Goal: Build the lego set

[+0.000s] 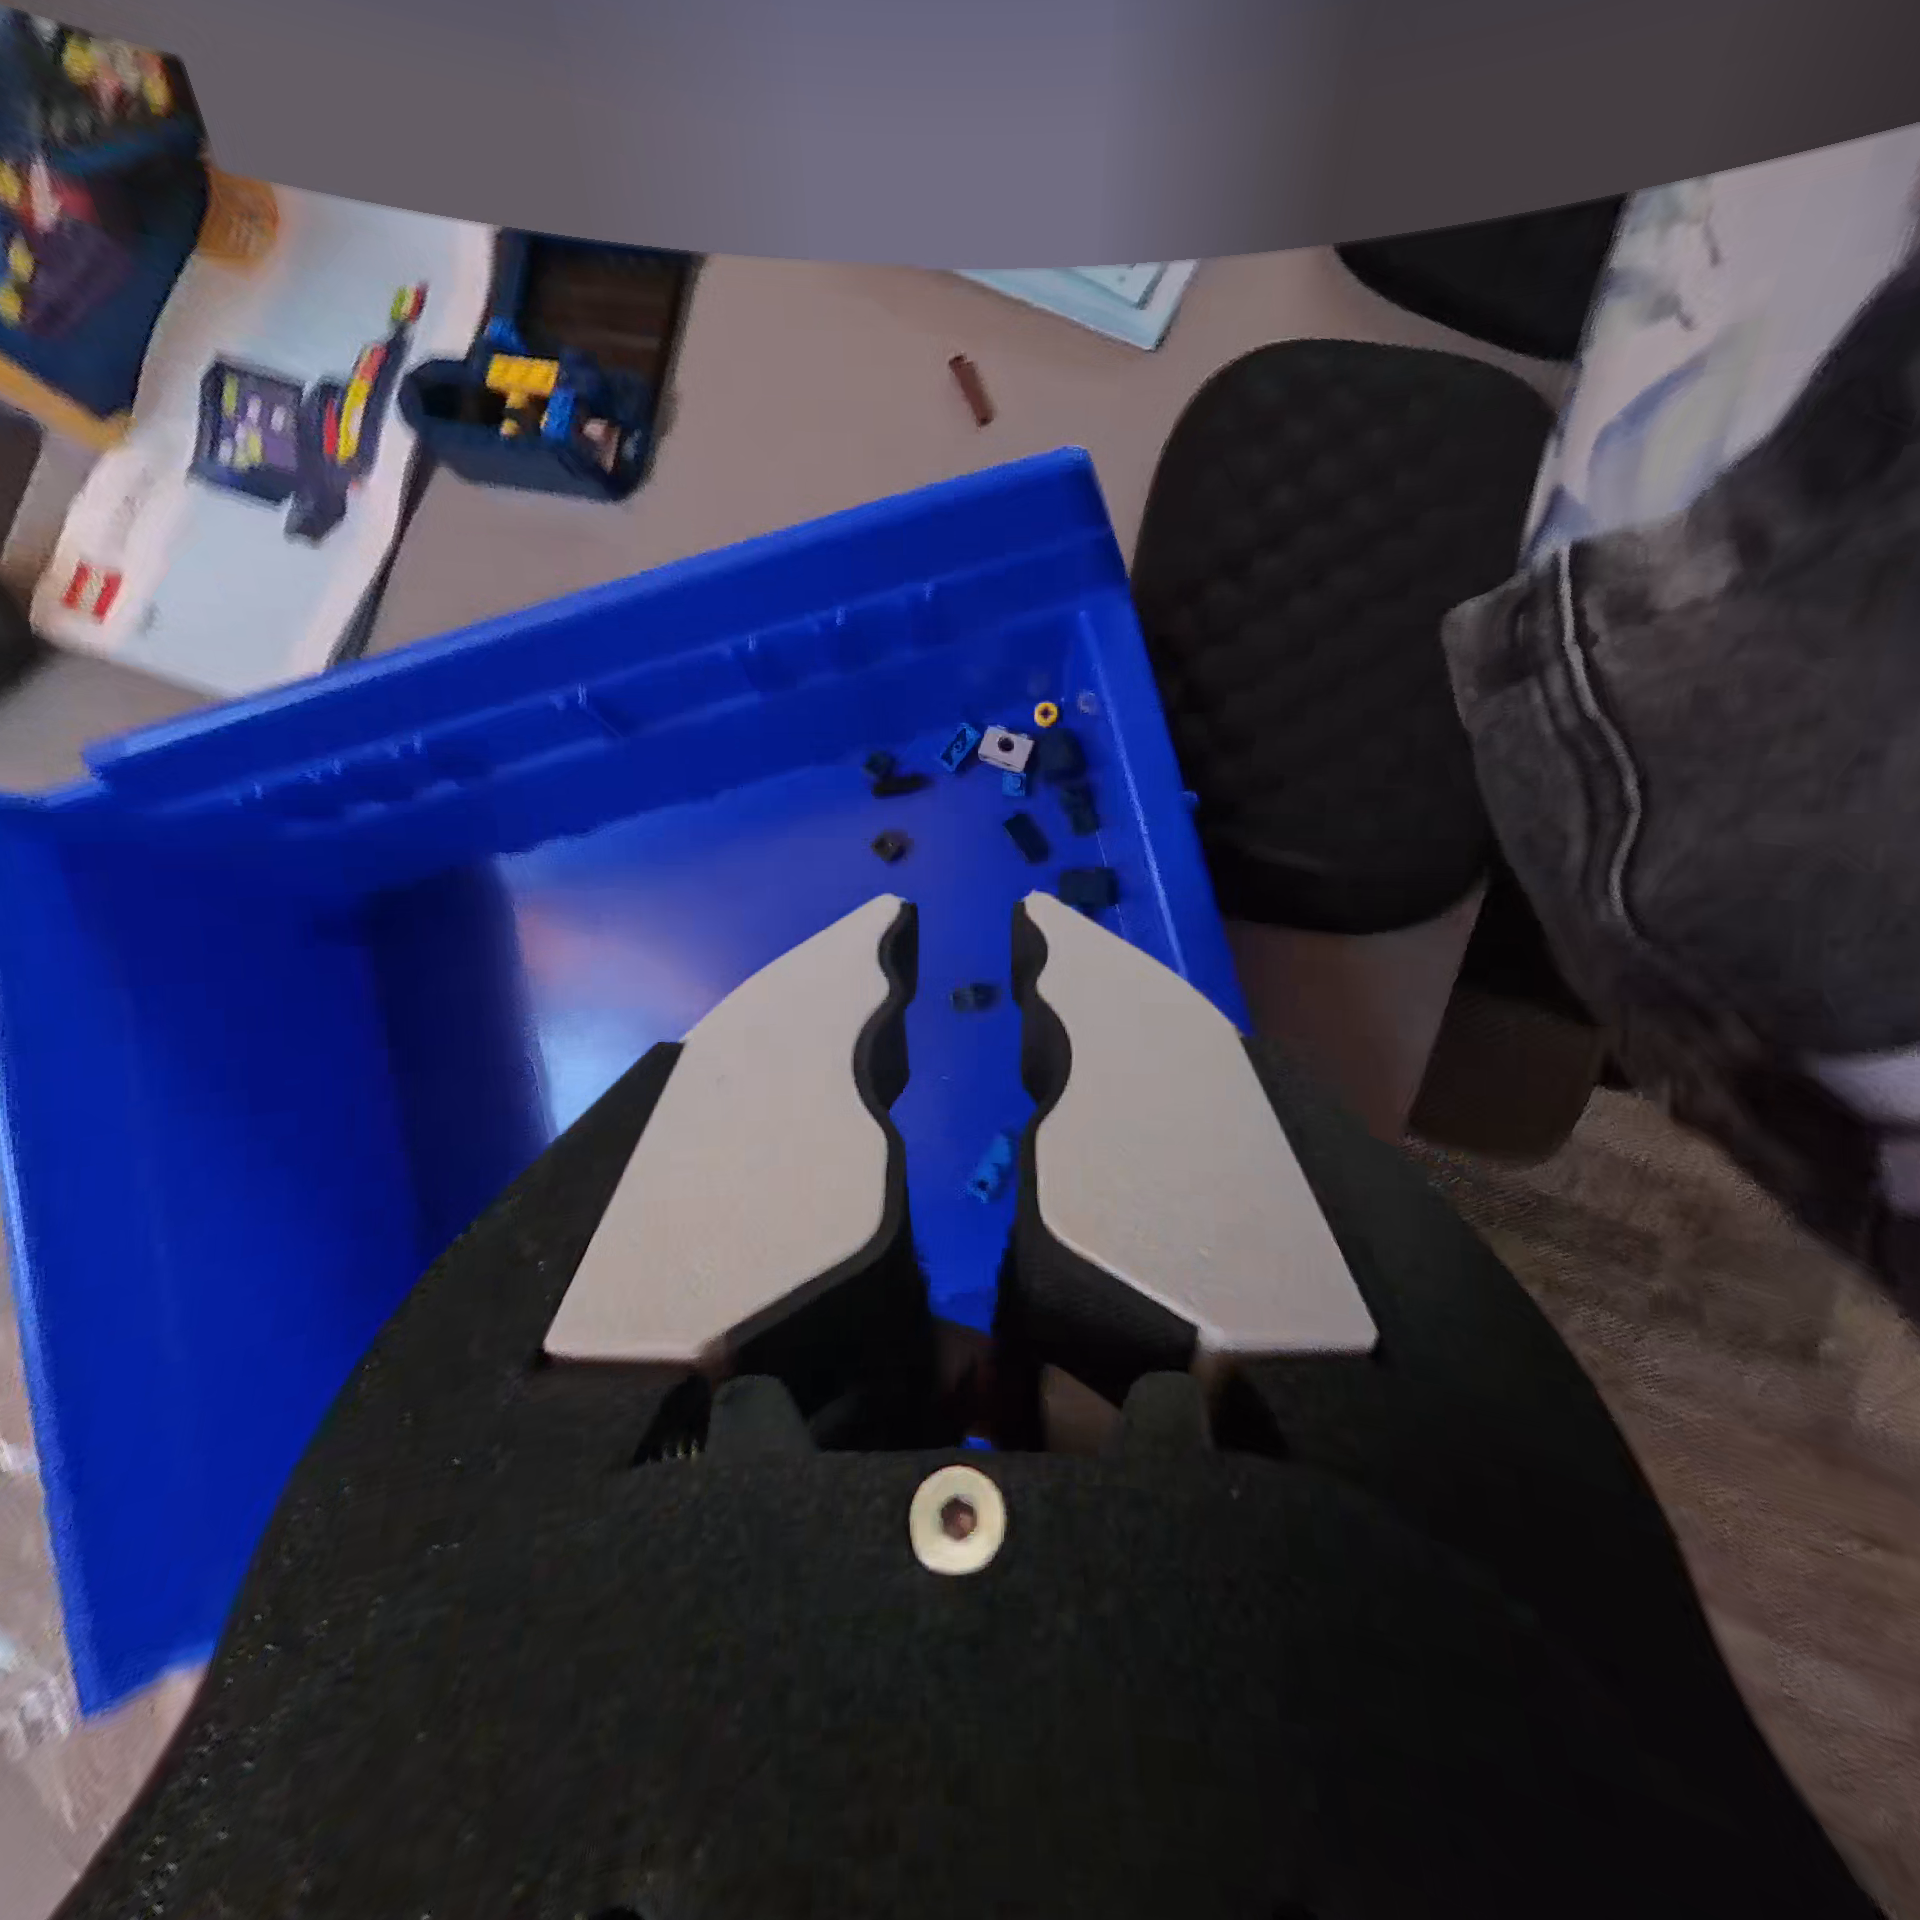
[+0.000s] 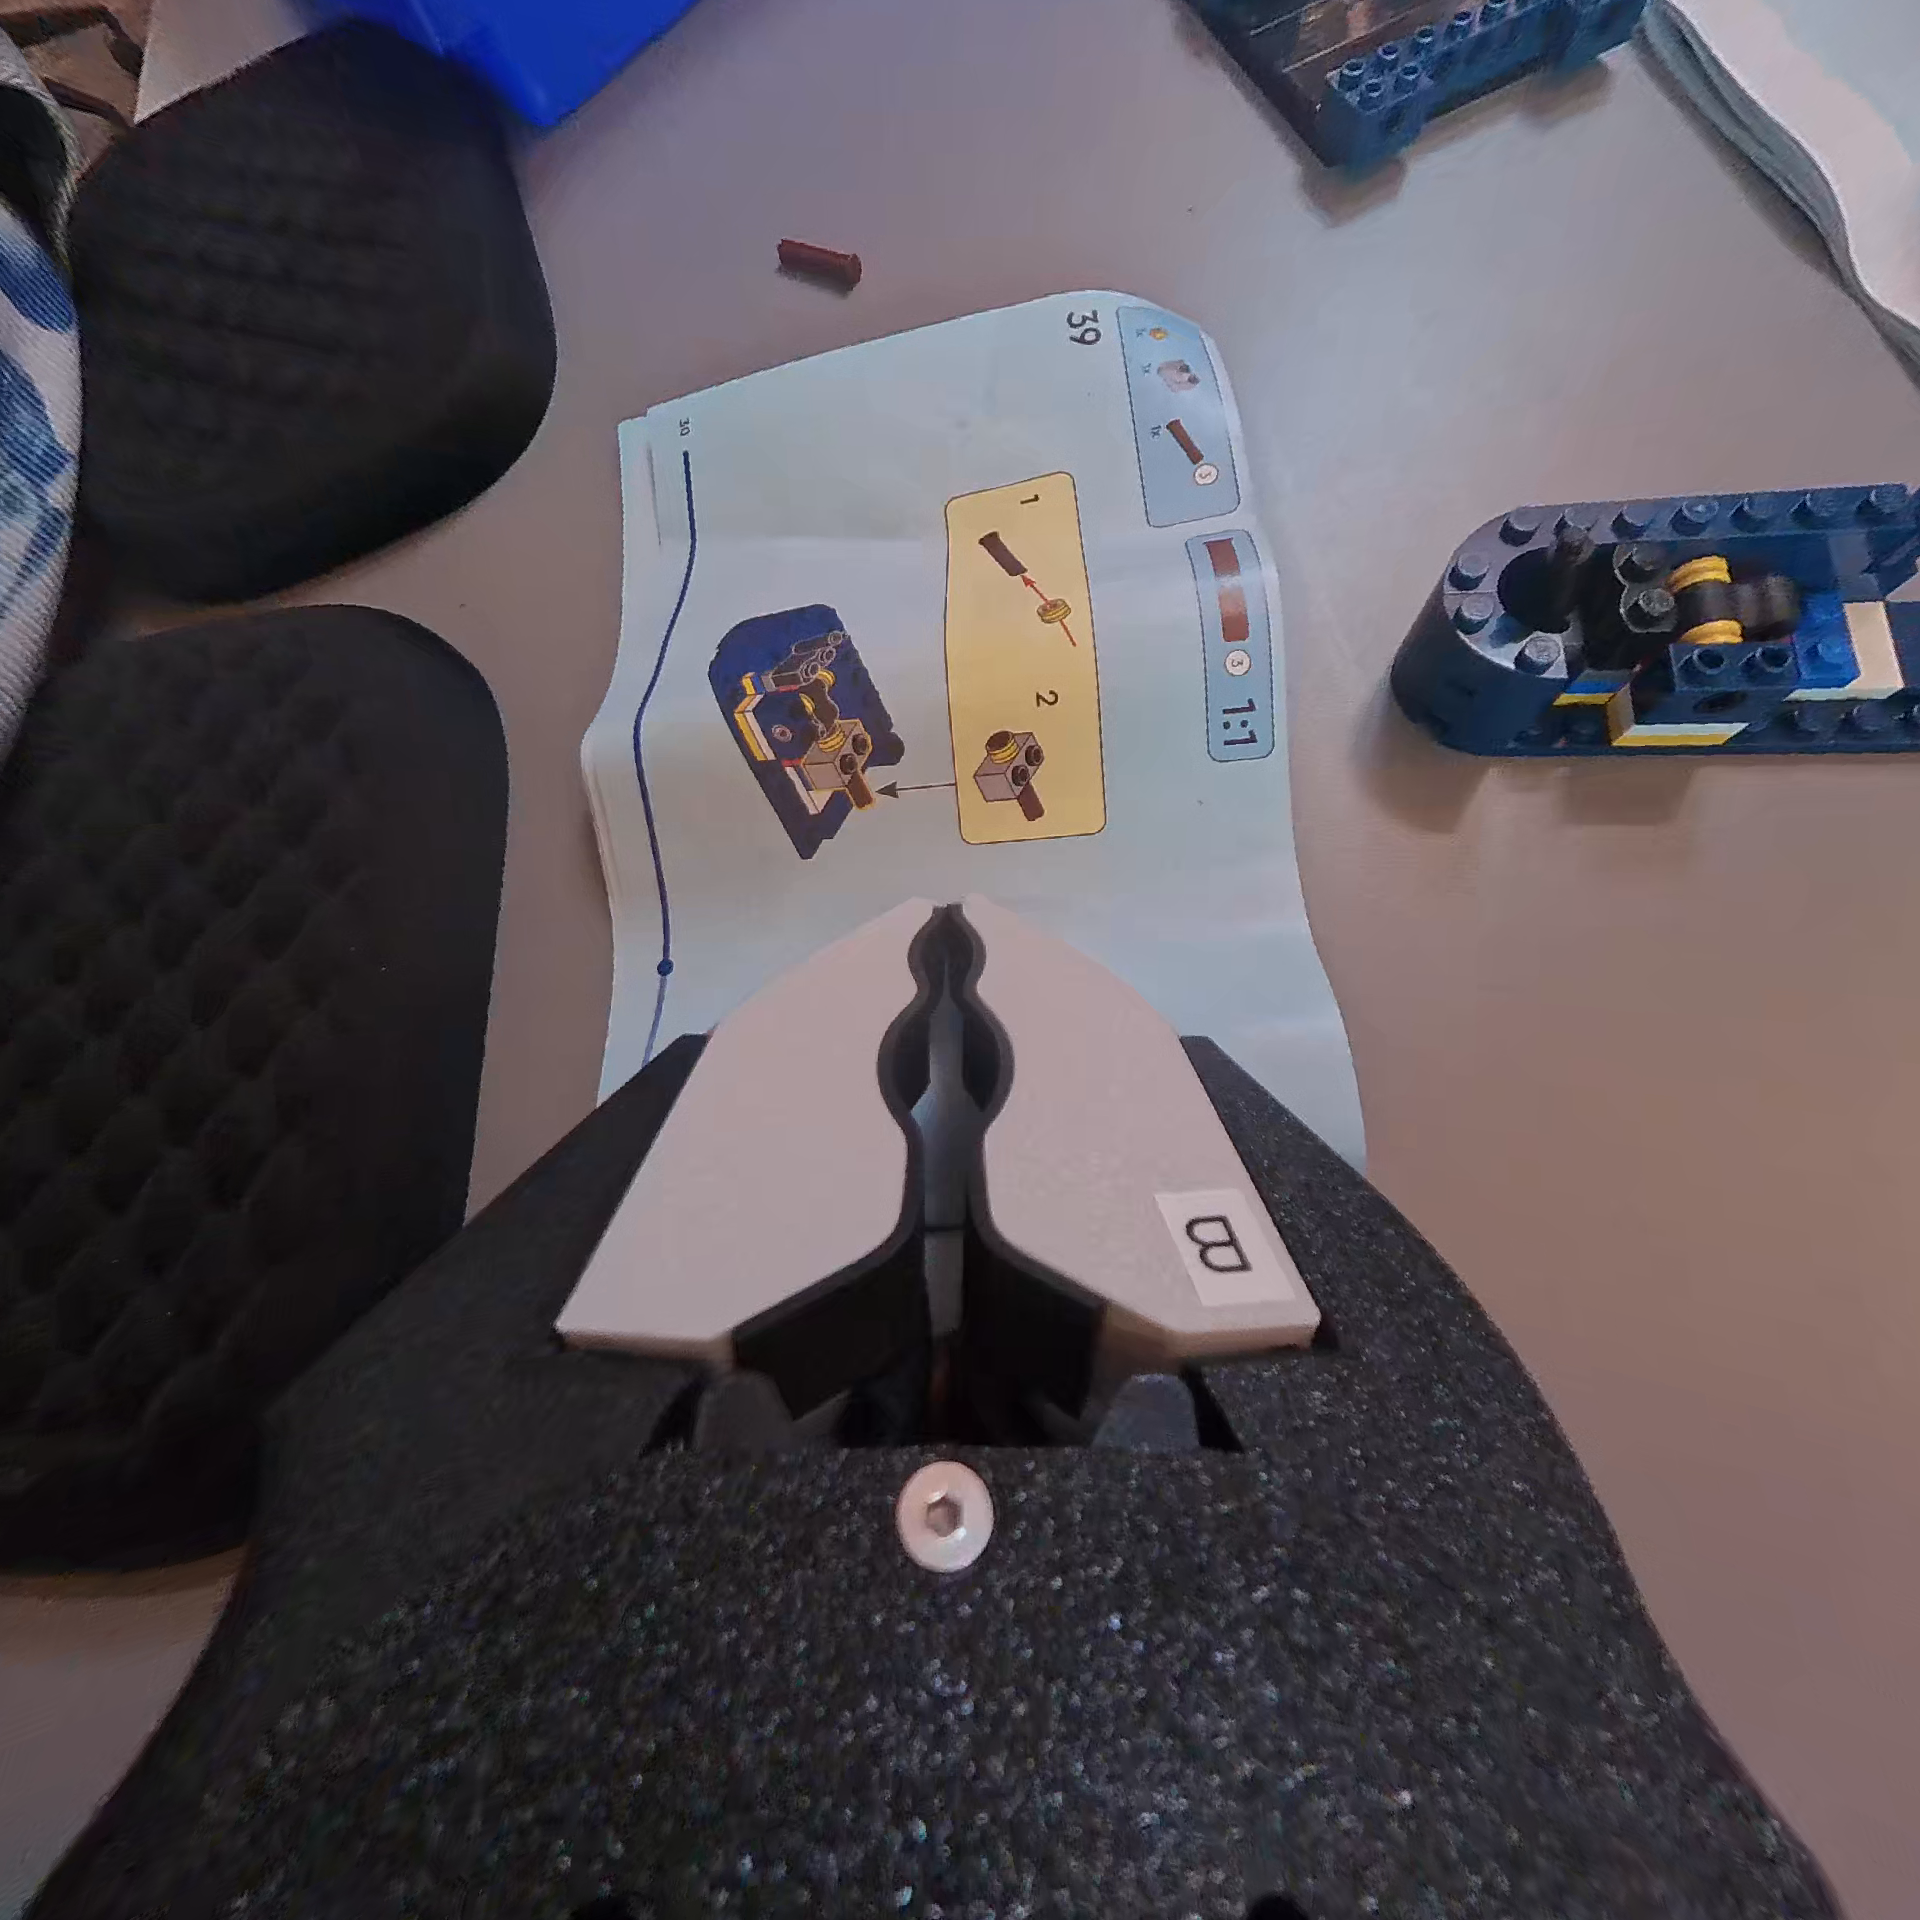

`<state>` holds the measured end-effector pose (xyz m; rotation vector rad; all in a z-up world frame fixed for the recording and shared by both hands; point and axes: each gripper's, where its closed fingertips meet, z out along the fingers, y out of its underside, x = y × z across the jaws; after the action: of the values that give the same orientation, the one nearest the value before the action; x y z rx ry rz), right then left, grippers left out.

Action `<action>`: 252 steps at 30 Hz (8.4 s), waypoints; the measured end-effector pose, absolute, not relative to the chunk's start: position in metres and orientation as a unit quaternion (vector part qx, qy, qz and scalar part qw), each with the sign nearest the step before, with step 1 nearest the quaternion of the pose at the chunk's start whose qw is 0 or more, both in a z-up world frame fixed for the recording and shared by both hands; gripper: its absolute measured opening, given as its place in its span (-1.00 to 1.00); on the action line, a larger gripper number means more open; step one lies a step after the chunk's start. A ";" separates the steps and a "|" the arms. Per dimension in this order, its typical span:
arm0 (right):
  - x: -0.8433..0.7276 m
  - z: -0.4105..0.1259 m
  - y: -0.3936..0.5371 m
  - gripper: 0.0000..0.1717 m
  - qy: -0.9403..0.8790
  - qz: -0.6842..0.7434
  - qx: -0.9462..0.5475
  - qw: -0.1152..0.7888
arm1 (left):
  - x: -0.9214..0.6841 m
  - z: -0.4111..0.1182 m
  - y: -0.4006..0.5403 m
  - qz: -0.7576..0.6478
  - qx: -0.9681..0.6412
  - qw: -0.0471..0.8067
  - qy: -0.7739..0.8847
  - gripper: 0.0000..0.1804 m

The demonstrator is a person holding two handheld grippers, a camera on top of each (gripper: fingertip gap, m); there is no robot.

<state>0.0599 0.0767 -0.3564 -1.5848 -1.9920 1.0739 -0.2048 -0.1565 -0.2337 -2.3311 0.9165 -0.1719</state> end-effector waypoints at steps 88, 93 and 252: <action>0.061 -0.356 0.073 -0.91 -0.748 0.316 -0.514 0.276 | -0.181 -0.267 -0.190 -0.107 -0.962 0.003 0.251 -0.74; 0.061 -0.356 0.073 -0.91 -0.749 0.315 -0.513 0.277 | -0.177 -0.336 -0.199 -0.026 -0.966 -0.003 0.259 -0.74; 0.064 -0.356 0.071 -0.90 -0.758 0.304 -0.497 0.294 | -0.269 -0.289 -0.177 0.076 -0.972 -0.019 0.223 -0.62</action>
<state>0.0644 0.0707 -0.3558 -1.3219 -2.0173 0.8094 -0.2692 -0.1774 -0.2885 -3.0905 0.7086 0.2428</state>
